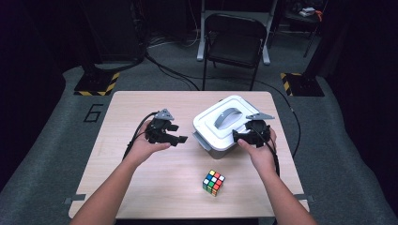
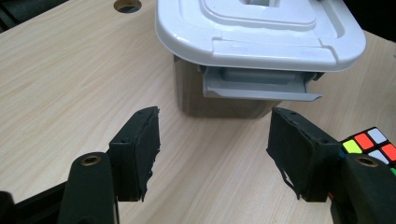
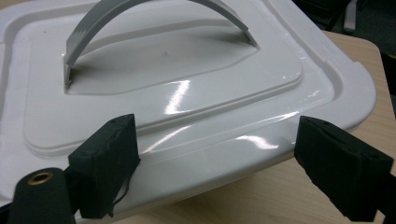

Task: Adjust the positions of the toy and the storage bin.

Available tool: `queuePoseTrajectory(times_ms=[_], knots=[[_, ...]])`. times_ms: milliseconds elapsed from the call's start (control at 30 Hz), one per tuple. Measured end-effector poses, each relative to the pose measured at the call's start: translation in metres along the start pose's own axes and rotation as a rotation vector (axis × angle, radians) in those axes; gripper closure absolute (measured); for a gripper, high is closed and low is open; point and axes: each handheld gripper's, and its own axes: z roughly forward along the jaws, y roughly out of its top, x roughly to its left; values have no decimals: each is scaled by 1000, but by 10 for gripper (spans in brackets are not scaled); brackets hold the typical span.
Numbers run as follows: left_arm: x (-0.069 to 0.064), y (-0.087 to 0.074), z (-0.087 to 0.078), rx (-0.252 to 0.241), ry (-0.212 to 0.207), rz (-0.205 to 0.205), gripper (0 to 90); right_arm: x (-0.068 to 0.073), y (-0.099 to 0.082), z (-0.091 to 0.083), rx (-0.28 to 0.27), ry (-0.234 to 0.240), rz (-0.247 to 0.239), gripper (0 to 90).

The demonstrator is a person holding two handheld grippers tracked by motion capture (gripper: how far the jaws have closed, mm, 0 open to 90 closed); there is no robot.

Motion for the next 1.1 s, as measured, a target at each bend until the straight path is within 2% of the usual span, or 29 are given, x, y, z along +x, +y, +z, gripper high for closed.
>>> queuePoseTrajectory(times_ms=[200,300,333,367,400,500,633,733,867,1100], knots=[[1,0,0,5,2,-8,341,3,4,1,4,-11,-13,143],[2,0,0,-2,5,-11,341,6,5,1,-4,-18,-54,184],[2,0,-1,-1,5,-12,341,6,5,1,-12,-19,-70,260],[2,0,-1,-1,5,-12,341,6,5,1,-12,-19,-70,260],[2,1,0,-2,6,-12,341,11,6,1,-26,11,-94,336],[1,1,1,-9,7,-17,341,17,7,2,-24,-6,-116,316],[2,2,2,-5,2,-15,341,17,7,3,-24,-7,-108,273],[3,5,2,0,9,-14,339,10,6,2,-32,-17,-82,260],[4,15,6,-11,18,-12,340,0,7,-3,-42,-22,-43,255],[6,37,20,-12,23,-18,342,-9,4,-6,-34,-30,-27,246]])
